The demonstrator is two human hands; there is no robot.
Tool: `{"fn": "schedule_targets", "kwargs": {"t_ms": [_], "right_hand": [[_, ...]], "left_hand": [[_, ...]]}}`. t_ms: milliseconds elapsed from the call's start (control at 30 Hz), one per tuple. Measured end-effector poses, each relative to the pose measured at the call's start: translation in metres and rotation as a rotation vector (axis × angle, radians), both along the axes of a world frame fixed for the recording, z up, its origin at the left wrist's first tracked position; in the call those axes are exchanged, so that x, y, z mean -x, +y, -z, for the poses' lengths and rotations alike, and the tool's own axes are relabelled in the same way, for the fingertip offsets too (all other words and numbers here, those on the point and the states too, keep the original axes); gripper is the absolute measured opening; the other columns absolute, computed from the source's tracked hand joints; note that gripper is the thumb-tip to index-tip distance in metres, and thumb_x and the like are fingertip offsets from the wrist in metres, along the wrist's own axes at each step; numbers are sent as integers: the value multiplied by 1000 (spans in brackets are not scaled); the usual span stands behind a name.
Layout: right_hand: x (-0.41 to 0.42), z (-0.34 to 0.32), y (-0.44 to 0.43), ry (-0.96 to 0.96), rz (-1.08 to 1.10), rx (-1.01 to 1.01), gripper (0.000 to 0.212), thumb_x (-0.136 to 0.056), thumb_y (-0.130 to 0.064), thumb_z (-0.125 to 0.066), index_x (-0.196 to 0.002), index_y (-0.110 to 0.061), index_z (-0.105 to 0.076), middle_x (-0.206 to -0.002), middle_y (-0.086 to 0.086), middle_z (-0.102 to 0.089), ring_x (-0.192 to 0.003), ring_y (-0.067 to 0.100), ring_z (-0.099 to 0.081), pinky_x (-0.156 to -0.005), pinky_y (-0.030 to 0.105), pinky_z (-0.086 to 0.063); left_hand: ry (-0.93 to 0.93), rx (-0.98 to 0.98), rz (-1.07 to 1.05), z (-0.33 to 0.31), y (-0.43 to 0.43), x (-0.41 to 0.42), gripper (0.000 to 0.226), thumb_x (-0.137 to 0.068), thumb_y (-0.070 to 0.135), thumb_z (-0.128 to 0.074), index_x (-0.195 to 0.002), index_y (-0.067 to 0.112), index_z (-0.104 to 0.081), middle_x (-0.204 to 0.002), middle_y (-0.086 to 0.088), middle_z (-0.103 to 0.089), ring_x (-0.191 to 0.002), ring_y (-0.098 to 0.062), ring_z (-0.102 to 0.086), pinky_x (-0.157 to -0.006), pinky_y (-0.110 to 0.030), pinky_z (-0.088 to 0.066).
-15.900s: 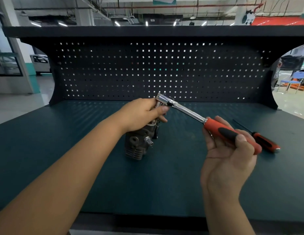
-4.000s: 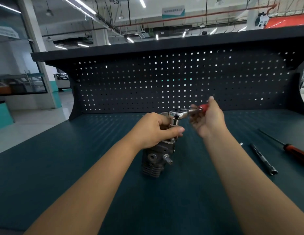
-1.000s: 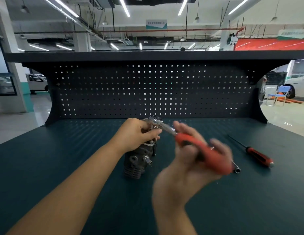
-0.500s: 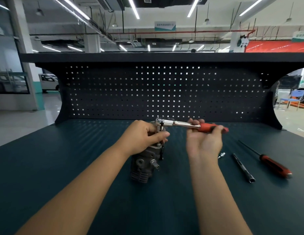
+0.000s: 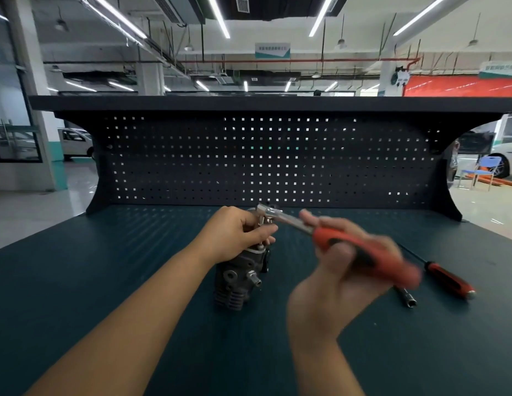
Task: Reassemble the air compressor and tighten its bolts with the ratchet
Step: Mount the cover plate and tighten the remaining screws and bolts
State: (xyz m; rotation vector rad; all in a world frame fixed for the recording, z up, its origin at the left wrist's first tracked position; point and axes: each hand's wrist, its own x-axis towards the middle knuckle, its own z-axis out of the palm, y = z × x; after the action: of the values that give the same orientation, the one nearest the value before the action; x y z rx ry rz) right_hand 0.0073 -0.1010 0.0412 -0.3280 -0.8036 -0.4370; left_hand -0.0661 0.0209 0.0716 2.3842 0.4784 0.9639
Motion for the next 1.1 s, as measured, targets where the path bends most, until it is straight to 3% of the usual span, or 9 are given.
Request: {"fn": "schedule_targets", "kwargs": {"t_ms": [33, 133, 300, 433, 633, 767, 900, 1000, 1100], "right_hand": [[-11, -5, 0, 153, -206, 2, 13, -95, -40, -53, -107, -36, -49, -86, 2, -68, -77, 30, -71, -73, 36, -57], [-62, -18, 17, 633, -695, 111, 26, -101, -39, -41, -115, -17, -40, -85, 8, -69, -73, 34, -72, -65, 38, -58], [-84, -28, 53, 908, -1295, 159, 33, -106, -27, -30, -105, 2, -48, -101, 21, -58, -81, 28, -63, -72, 42, -50], [-66, -32, 42, 805, -968, 65, 22, -105, -29, -34, -95, -12, -43, -86, 10, -56, -65, 22, -65, -60, 34, -56], [14, -11, -11, 248, -238, -81, 25, -96, -27, -52, -108, -19, -31, -93, 10, -61, -84, 32, -66, -85, 43, -52], [50, 8, -11, -42, 90, -21, 27, -92, -30, -59, -107, -21, -39, -90, 23, -59, -90, 40, -64, -88, 44, -50], [42, 6, -9, 73, -19, -42, 32, -91, -31, -63, -106, -16, -39, -89, 22, -62, -90, 39, -64, -89, 43, -50], [-11, -14, -7, 425, -357, 0, 19, -97, -29, -51, -108, -20, -37, -89, 6, -70, -89, 31, -70, -83, 36, -55], [-62, -25, 15, 708, -757, 112, 19, -104, -30, -37, -115, -15, -40, -93, 13, -66, -83, 32, -71, -84, 42, -56]], "left_hand": [[2, 7, -1, 0, 1, 0, 22, -83, 38, -66, -63, 31, -70, -73, 20, -72, -73, 4, -67, -68, -14, -51], [-10, 21, 8, 0, 2, 0, 26, -84, 38, -66, -59, 29, -69, -74, 18, -73, -75, 1, -69, -70, -16, -53], [-8, -13, 16, 2, 2, -2, 24, -86, 33, -65, -63, 26, -71, -74, 19, -72, -75, 3, -68, -70, -12, -50], [-7, 6, 29, 0, 5, 4, 27, -89, 33, -61, -66, 23, -71, -75, 19, -72, -78, 5, -68, -70, -7, -47], [-28, -17, 30, -1, 0, 2, 22, -85, 33, -65, -64, 31, -70, -73, 20, -72, -71, 6, -67, -64, -6, -46], [-40, -97, 40, -1, -3, 1, 36, -84, 28, -68, -50, 39, -61, -49, 25, -58, -47, 12, -51, -49, -2, -33], [-53, -60, 69, 1, -3, 1, 30, -87, 19, -66, -62, 34, -67, -59, 23, -66, -51, 15, -55, -52, 0, -36], [-13, -20, 35, 0, 0, 1, 25, -88, 29, -64, -72, 11, -73, -72, 20, -71, -69, 9, -65, -62, -7, -46], [-1, -11, 38, 0, 2, 0, 31, -88, 30, -63, -65, 10, -71, -75, 16, -72, -76, 3, -68, -69, -17, -52]]}}
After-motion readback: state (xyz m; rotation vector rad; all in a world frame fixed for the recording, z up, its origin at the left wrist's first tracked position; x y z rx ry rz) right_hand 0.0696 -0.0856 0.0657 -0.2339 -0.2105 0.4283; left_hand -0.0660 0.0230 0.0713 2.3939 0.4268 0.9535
